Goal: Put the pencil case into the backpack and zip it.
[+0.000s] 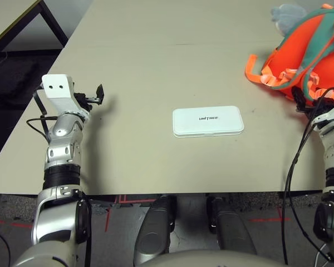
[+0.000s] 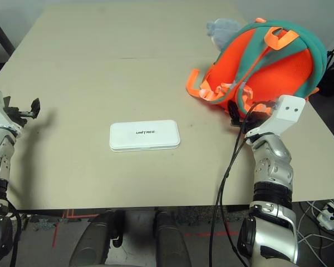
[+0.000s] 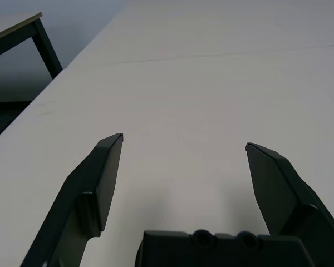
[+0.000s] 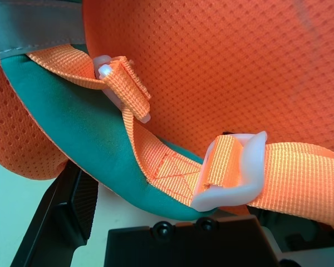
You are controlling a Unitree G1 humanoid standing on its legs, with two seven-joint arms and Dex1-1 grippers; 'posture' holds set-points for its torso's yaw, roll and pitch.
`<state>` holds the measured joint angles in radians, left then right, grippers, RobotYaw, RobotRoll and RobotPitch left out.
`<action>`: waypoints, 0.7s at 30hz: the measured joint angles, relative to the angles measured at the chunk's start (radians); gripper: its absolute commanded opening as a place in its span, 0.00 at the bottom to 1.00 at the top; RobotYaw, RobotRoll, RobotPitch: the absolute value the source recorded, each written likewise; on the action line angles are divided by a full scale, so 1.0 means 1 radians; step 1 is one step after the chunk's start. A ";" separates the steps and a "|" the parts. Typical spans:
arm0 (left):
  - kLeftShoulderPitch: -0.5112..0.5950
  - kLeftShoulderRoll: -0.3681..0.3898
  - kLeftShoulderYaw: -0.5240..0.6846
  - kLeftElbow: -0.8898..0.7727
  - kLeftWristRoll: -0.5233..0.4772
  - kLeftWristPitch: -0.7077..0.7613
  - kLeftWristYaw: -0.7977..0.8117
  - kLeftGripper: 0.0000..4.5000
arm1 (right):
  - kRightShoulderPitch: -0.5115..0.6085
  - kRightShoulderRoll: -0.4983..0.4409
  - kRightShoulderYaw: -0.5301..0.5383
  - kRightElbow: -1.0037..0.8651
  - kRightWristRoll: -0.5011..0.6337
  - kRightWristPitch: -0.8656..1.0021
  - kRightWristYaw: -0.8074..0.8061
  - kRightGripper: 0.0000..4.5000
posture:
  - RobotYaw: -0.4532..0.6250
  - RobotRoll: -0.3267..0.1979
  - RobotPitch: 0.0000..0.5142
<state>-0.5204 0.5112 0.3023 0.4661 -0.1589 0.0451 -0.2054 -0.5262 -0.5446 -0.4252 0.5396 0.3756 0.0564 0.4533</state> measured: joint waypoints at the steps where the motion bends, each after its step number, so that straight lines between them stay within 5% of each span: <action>1: 0.000 -0.001 -0.003 0.000 0.000 0.000 0.000 1.00 | 0.000 0.000 0.000 0.001 0.000 0.000 0.000 1.00 | 0.60 0.62 0.38; 8: -0.040 -0.030 -0.040 0.016 -0.001 0.001 -0.032 1.00 | 0.000 -0.027 0.004 -0.016 0.003 0.028 0.021 1.00 | 0.60 0.62 0.40; 12: -0.081 -0.013 -0.045 -0.039 -0.084 0.122 -0.156 1.00 | -0.003 -0.086 0.021 -0.129 0.069 0.254 0.091 1.00 | 0.65 0.62 0.33; 21: -0.093 0.229 -0.003 -0.343 -0.533 0.957 -0.499 1.00 | -0.022 -0.383 0.180 -0.457 0.390 1.061 0.397 1.00 | 0.64 0.62 0.27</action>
<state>-0.6138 0.7399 0.2994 0.1231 -0.6915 1.0021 -0.7045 -0.5482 -0.9279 -0.2448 0.0824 0.7657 1.1171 0.8502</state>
